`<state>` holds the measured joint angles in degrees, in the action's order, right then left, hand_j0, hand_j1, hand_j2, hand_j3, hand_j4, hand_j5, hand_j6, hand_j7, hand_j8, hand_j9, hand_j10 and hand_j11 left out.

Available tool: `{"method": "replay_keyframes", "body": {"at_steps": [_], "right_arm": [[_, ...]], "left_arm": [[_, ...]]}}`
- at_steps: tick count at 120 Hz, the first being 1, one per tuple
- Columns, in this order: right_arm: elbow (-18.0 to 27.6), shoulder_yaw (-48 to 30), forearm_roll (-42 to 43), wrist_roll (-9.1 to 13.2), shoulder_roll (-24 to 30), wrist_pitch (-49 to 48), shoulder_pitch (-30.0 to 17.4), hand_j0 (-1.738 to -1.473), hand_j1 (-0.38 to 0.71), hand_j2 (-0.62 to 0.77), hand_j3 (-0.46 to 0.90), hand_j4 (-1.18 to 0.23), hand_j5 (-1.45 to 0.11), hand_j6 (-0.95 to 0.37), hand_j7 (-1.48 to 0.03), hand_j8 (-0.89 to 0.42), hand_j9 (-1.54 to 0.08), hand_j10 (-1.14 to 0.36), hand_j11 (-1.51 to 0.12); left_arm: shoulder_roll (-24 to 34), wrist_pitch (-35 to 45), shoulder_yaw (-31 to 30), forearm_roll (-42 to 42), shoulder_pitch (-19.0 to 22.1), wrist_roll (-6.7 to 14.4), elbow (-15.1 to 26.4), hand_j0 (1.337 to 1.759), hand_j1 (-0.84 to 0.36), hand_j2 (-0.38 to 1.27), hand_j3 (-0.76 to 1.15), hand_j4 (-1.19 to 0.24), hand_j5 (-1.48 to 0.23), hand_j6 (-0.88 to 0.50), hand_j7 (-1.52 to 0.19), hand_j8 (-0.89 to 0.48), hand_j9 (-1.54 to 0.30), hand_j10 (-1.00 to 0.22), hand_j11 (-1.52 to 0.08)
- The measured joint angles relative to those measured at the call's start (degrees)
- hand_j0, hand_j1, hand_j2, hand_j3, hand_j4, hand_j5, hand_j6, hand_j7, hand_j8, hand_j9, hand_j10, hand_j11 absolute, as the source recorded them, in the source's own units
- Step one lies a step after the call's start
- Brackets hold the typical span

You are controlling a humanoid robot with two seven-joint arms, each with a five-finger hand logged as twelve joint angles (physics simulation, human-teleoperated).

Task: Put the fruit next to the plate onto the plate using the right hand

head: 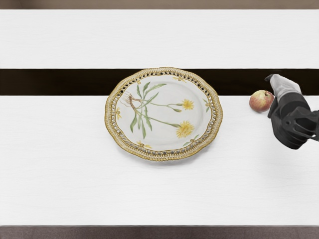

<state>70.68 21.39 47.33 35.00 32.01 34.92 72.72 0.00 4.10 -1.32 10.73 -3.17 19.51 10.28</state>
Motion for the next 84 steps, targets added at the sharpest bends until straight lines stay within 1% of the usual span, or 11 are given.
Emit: {"method": "replay_keyframes", "body": {"at_steps": [35,64,84], "right_arm": [[-1.3,0.0,0.4,0.0,-1.5,0.1,-1.0,-1.658,0.00,-0.06,0.00,-0.30,-0.38,-0.30,-0.38,-0.30,-0.38,-0.30,-0.38],[-3.1,-0.2,0.8,0.0,-2.9,0.1,-1.7,-1.658,0.02,-0.06,0.00,-0.31,-0.41,-0.32,-0.41,-0.31,-0.41,-0.31,-0.41],[-5.3,-0.4,0.9,0.0,-4.3,0.1,-2.3,-1.658,0.03,-0.06,0.00,-0.32,-0.41,-0.32,-0.41,-0.32,-0.41,-0.32,-0.41]], "left_arm": [[0.0,0.0,0.0,0.0,0.0,0.0,0.0,1.658,0.33,0.00,0.00,-0.02,-0.02,-0.02,-0.02,-0.02,-0.02,-0.02,-0.02],[0.0,0.0,0.0,0.0,-0.1,0.0,0.0,1.658,0.33,0.00,0.00,-0.02,-0.02,-0.02,-0.02,-0.02,-0.02,-0.02,-0.02],[0.0,0.0,0.0,0.0,-0.2,0.0,0.0,1.658,0.33,0.00,0.00,-0.02,-0.02,-0.02,-0.02,-0.02,-0.02,-0.02,-0.02]]}}
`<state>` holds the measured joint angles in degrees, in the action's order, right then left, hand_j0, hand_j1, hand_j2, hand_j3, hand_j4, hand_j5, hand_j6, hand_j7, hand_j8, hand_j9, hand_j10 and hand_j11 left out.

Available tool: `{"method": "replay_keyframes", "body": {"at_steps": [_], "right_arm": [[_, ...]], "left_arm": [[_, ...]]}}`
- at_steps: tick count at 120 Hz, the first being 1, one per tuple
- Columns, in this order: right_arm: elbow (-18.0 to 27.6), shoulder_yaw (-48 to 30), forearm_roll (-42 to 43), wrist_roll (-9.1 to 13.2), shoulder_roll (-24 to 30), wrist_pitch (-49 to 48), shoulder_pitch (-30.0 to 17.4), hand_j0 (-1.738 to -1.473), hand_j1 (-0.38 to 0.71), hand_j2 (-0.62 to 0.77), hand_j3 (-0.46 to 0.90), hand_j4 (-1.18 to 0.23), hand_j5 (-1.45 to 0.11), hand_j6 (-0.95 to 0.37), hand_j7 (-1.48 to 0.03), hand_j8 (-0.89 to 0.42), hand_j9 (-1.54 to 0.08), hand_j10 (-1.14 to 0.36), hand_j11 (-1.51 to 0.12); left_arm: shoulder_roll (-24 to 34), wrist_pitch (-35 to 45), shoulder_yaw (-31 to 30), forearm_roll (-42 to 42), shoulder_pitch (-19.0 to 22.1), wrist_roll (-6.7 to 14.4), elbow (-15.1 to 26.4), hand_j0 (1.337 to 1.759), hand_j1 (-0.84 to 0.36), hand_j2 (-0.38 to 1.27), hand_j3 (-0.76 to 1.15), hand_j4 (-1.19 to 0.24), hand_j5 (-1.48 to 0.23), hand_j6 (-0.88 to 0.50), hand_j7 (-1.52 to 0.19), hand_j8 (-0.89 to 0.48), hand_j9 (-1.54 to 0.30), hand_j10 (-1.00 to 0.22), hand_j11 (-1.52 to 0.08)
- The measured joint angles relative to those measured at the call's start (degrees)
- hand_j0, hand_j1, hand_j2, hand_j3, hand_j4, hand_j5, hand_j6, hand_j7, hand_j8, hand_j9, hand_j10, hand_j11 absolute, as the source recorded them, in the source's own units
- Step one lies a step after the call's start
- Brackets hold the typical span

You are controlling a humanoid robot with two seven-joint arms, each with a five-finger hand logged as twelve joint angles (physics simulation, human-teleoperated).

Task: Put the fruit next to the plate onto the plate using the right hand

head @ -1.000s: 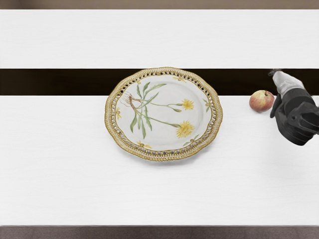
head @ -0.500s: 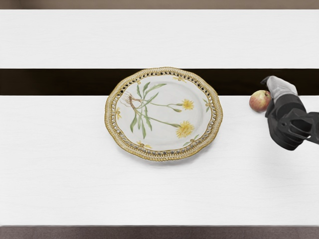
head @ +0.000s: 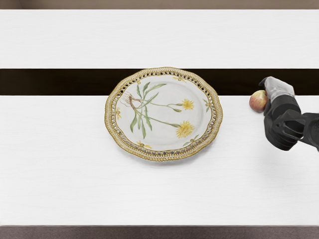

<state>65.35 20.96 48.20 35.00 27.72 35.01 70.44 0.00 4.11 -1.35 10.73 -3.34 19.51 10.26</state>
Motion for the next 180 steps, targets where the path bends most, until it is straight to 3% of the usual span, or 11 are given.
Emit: {"method": "replay_keyframes", "body": {"at_steps": [47,85,110,133,180], "right_arm": [[-3.0,0.0,0.0,0.0,-2.6,0.0,-0.7,-1.657,0.05,-0.09,0.00,-0.34,-0.44,-0.34,-0.44,-0.34,-0.44,-0.34,-0.44],[-3.9,-0.1,0.0,0.0,-3.5,0.0,-1.1,-1.657,0.16,-0.04,0.00,-0.44,-0.57,-0.43,-0.57,-0.41,-0.57,-0.44,-0.57],[-3.8,-0.1,0.3,0.1,-3.5,0.0,-1.3,-1.653,0.20,0.04,0.00,-0.46,-0.70,-0.37,-0.70,-0.34,-0.71,-0.54,-0.71],[-3.7,-0.2,0.5,0.0,-3.6,0.2,-1.3,-1.652,0.23,0.17,0.00,-0.48,-0.78,-0.37,-0.81,-0.36,-0.80,-0.63,-0.80],[-1.6,-0.2,0.6,0.1,-4.4,-0.3,-0.4,-1.648,0.24,0.18,0.00,-0.39,-0.96,-0.29,-0.94,-0.30,-0.96,-0.57,-0.95]], "left_arm": [[0.0,0.0,0.1,0.0,0.0,0.0,-0.1,1.658,0.33,0.00,0.00,-0.02,-0.02,-0.02,-0.02,-0.02,-0.02,-0.02,-0.02],[0.0,0.0,0.1,0.0,0.1,0.0,-0.1,1.658,0.33,0.00,0.00,-0.02,-0.02,-0.02,-0.02,-0.02,-0.02,-0.02,-0.02],[0.0,0.0,0.1,0.0,0.1,0.0,-0.1,1.658,0.33,0.00,0.00,-0.02,-0.02,-0.02,-0.02,-0.02,-0.02,-0.02,-0.02],[0.0,0.0,0.1,0.0,0.1,0.0,-0.1,1.658,0.33,0.00,0.00,-0.02,-0.02,-0.02,-0.02,-0.02,-0.02,-0.02,-0.02],[0.0,0.0,0.1,0.0,0.1,0.0,-0.1,1.658,0.33,0.00,0.00,-0.02,-0.02,-0.02,-0.02,-0.02,-0.02,-0.02,-0.02]]}}
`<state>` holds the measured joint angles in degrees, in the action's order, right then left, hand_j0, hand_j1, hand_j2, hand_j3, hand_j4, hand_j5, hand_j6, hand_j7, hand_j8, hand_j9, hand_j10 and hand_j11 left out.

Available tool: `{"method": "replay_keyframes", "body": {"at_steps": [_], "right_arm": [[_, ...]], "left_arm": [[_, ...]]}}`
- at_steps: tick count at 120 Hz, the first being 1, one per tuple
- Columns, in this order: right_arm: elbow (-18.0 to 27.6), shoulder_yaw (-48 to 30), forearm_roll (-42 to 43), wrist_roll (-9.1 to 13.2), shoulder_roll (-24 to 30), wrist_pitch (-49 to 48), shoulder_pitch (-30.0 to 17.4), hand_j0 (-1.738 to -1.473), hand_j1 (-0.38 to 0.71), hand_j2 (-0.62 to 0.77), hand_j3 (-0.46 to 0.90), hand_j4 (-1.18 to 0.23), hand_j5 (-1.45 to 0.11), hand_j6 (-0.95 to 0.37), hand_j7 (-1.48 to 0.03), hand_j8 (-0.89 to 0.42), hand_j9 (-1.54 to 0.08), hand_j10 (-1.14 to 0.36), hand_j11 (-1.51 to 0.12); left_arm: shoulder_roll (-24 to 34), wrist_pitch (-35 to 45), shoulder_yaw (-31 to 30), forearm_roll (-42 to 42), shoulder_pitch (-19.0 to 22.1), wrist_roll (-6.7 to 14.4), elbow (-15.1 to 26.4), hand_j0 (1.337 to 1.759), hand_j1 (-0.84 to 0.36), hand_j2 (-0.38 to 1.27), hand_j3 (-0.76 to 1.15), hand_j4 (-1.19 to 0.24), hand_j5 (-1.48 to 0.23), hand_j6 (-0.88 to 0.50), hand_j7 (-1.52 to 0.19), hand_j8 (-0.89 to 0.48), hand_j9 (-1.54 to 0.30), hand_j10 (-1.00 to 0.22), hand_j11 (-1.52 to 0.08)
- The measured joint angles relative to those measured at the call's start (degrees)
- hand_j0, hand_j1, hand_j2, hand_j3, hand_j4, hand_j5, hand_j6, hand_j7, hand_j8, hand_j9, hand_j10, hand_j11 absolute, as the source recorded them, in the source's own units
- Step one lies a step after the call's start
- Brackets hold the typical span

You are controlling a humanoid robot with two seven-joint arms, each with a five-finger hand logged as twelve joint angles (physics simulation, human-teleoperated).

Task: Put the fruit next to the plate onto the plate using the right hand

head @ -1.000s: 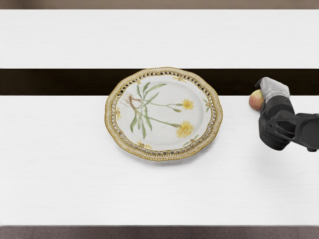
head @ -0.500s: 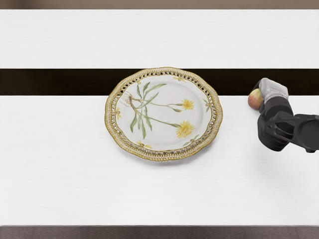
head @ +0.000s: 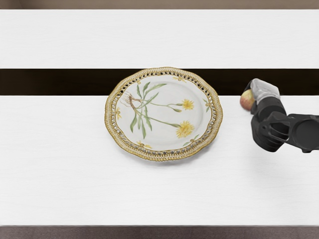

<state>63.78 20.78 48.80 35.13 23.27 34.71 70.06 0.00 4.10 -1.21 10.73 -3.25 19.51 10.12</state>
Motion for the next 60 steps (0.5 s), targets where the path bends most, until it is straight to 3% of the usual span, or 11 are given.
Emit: {"method": "replay_keyframes", "body": {"at_steps": [15,60], "right_arm": [[2.5,0.0,0.1,0.0,0.9,-0.1,0.7,-1.648,0.24,0.18,0.00,-0.38,-0.98,-0.28,-0.96,-0.28,-0.98,-0.56,-0.98],[16.3,-0.3,2.0,-0.1,7.4,-0.2,7.0,-1.648,0.24,0.18,0.00,-0.37,-0.99,-0.28,-0.96,-0.27,-1.00,-0.54,-1.00]], "left_arm": [[0.0,0.0,0.0,0.0,0.0,0.0,-0.1,1.658,0.33,0.00,0.00,-0.02,-0.02,-0.02,-0.02,-0.02,-0.02,-0.02,-0.02],[0.0,0.0,-0.1,0.0,0.0,0.0,-0.1,1.658,0.33,0.00,0.00,-0.02,-0.02,-0.02,-0.02,-0.02,-0.02,-0.02,-0.02]]}}
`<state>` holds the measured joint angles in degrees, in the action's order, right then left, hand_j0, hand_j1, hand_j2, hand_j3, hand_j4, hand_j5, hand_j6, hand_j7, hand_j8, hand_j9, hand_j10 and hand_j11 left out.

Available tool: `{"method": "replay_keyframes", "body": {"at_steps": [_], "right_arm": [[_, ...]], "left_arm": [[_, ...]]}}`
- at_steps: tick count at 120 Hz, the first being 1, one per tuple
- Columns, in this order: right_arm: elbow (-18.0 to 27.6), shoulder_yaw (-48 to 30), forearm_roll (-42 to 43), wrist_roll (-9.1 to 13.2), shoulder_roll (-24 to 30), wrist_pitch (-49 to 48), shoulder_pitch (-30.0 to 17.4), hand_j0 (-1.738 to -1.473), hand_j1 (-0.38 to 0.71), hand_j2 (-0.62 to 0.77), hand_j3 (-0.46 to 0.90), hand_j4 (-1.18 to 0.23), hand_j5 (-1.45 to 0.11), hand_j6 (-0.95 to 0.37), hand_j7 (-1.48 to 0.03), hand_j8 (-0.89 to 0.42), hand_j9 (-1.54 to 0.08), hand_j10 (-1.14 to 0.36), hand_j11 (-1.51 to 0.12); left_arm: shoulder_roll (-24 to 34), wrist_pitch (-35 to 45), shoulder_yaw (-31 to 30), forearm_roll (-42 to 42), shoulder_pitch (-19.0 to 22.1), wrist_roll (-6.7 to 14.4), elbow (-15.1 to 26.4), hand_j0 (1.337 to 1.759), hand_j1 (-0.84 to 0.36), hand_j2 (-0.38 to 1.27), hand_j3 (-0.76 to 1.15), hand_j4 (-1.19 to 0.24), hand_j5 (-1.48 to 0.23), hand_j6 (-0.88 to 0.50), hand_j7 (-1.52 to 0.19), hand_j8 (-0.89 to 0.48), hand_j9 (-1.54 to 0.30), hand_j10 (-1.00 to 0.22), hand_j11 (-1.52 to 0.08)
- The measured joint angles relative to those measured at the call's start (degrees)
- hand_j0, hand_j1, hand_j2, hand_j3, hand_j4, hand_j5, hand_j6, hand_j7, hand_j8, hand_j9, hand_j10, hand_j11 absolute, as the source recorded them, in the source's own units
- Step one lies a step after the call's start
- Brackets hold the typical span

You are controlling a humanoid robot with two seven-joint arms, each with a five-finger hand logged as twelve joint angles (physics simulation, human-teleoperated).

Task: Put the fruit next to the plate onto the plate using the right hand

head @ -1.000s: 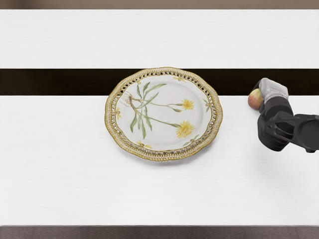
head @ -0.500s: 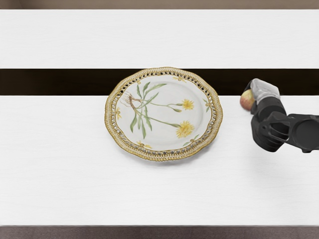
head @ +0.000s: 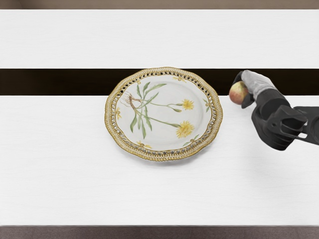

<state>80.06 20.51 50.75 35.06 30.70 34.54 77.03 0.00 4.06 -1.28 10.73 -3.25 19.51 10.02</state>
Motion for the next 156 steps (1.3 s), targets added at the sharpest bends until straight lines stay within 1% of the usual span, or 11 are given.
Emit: {"method": "replay_keyframes", "body": {"at_steps": [14,30,52,76,88,104,122,124,131,139,156], "right_arm": [[3.9,0.0,-0.5,0.0,1.4,0.0,2.7,-1.648,0.24,0.18,0.00,-0.36,-1.00,-0.28,-0.96,-0.27,-1.00,-0.54,-1.00],[6.7,0.0,-1.9,0.0,1.7,0.0,6.2,-1.648,0.24,0.18,0.00,-0.37,-1.00,-0.28,-0.96,-0.27,-1.00,-0.55,-1.00],[7.7,0.2,-6.1,0.0,-3.8,-0.1,10.9,-1.648,0.23,0.18,0.00,-0.37,-1.00,-0.28,-0.96,-0.28,-1.00,-0.54,-1.01],[6.3,0.4,-10.2,-0.1,-11.5,-0.1,14.9,-1.649,0.23,0.18,0.00,-0.35,-1.01,-0.27,-0.96,-0.27,-1.01,-0.54,-1.01],[4.4,0.4,-11.4,-0.1,-15.4,-0.2,15.9,-1.650,0.24,0.18,0.00,-0.35,-1.01,-0.27,-0.96,-0.26,-1.00,-0.53,-1.01],[2.0,0.7,-11.7,-0.1,-18.4,0.0,15.4,-1.649,0.23,0.17,0.00,-0.37,-1.00,-0.28,-0.96,-0.27,-1.00,-0.54,-1.01],[-0.9,0.8,-11.1,0.0,-20.3,0.0,13.0,-1.649,0.22,0.16,0.00,-0.38,-1.00,-0.29,-0.96,-0.28,-1.01,-0.55,-1.01],[-1.1,0.8,-11.1,0.0,-20.5,0.1,12.9,-1.649,0.21,0.15,0.00,-0.38,-0.98,-0.29,-0.93,-0.28,-0.98,-0.55,-0.99],[-1.8,0.9,-11.2,0.0,-21.2,0.2,12.7,-1.651,0.07,0.11,0.00,-0.29,-0.73,-0.22,-0.70,-0.21,-0.74,-0.41,-0.74],[-2.4,0.9,-11.2,0.0,-21.8,0.3,12.5,-1.653,-0.05,0.08,0.00,-0.21,-0.53,-0.16,-0.51,-0.15,-0.53,-0.30,-0.54],[-2.8,0.6,-12.8,-0.1,-22.6,0.4,13.2,-1.656,-0.20,0.04,0.00,-0.10,-0.26,-0.08,-0.25,-0.08,-0.27,-0.15,-0.27]], "left_arm": [[0.0,0.0,0.0,0.0,0.0,0.0,0.0,1.658,0.33,0.00,0.00,-0.02,-0.02,-0.02,-0.02,-0.02,-0.02,-0.02,-0.02],[0.0,0.0,0.0,0.0,0.0,0.0,0.0,1.658,0.33,0.00,0.00,-0.02,-0.02,-0.02,-0.02,-0.02,-0.02,-0.02,-0.02],[0.0,0.0,0.0,0.0,0.0,0.0,0.0,1.658,0.33,0.00,0.00,-0.02,-0.02,-0.02,-0.02,-0.02,-0.02,-0.02,-0.02],[0.0,0.0,0.0,0.0,0.0,0.0,0.0,1.658,0.33,0.00,0.00,-0.02,-0.02,-0.02,-0.02,-0.02,-0.02,-0.02,-0.02],[0.0,0.0,0.0,0.0,0.0,0.0,0.0,1.658,0.33,0.00,0.00,-0.02,-0.02,-0.02,-0.02,-0.02,-0.02,-0.02,-0.02],[0.0,0.0,0.0,0.0,0.0,0.0,0.0,1.658,0.33,0.00,0.00,-0.02,-0.02,-0.02,-0.02,-0.02,-0.02,-0.02,-0.02],[0.0,0.0,0.0,0.0,0.0,0.0,0.0,1.658,0.33,0.00,0.00,-0.02,-0.03,-0.02,-0.02,-0.02,-0.02,-0.02,-0.02],[0.0,0.0,0.0,0.0,0.0,0.0,0.0,1.658,0.33,0.00,0.00,-0.02,-0.02,-0.02,-0.02,-0.02,-0.02,-0.02,-0.02],[0.0,0.0,0.0,0.0,0.0,0.0,0.0,1.658,0.33,0.00,0.00,-0.02,-0.02,-0.02,-0.02,-0.02,-0.02,-0.02,-0.02],[0.0,0.0,0.0,0.0,0.0,0.0,0.0,1.658,0.33,0.00,0.00,-0.02,-0.02,-0.02,-0.02,-0.02,-0.02,-0.02,-0.02],[0.0,0.0,0.0,0.0,0.0,0.0,0.0,1.658,0.33,0.00,0.00,-0.02,-0.02,-0.02,-0.02,-0.02,-0.02,-0.02,-0.02]]}}
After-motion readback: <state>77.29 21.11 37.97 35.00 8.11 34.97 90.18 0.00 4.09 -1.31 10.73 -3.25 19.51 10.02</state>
